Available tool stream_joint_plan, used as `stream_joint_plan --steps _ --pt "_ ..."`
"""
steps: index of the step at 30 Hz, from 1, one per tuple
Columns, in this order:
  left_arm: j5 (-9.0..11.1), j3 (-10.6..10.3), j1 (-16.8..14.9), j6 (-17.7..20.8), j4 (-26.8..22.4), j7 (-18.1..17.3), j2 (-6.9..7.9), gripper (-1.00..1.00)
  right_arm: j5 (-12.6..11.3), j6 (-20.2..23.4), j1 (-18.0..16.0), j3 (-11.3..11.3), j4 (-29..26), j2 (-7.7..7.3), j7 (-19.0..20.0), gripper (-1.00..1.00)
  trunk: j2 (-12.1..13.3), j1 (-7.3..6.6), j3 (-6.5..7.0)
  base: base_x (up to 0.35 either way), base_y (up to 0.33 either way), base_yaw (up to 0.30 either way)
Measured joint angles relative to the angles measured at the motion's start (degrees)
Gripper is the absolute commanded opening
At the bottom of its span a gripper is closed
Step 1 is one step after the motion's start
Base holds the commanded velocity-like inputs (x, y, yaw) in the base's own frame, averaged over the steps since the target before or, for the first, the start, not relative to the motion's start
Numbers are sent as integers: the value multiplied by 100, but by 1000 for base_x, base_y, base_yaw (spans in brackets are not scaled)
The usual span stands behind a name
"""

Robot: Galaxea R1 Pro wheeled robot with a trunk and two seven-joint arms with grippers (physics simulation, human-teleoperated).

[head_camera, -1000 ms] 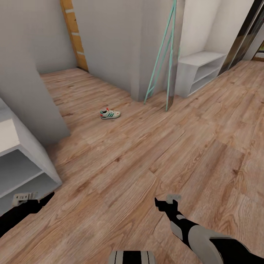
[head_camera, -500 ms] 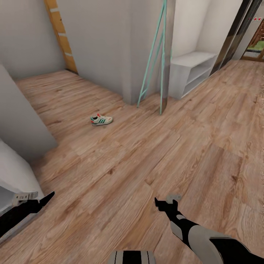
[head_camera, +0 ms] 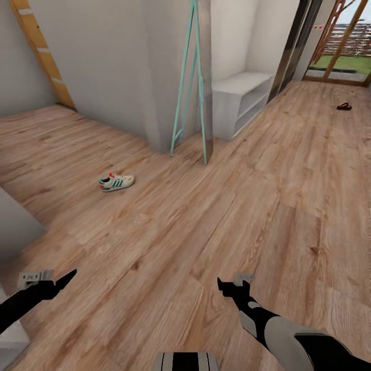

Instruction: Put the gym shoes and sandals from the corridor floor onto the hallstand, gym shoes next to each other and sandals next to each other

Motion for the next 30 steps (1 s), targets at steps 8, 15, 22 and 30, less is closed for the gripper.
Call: stream_joint_plan --steps 8,15,22,30 --pt "0 0 0 0 0 -8 0 100 0 0 0 -3 3 -1 0 100 0 0 0 310 176 -280" --pt "0 0 0 0 0 -15 0 100 0 0 0 -1 -1 0 0 100 0 0 0 307 187 -248" --pt "0 0 0 0 0 -15 0 100 0 0 0 0 2 1 0 100 0 0 0 306 188 -51" --pt "0 0 0 0 0 -17 0 100 0 0 0 0 1 -1 0 100 0 0 0 306 189 -4"
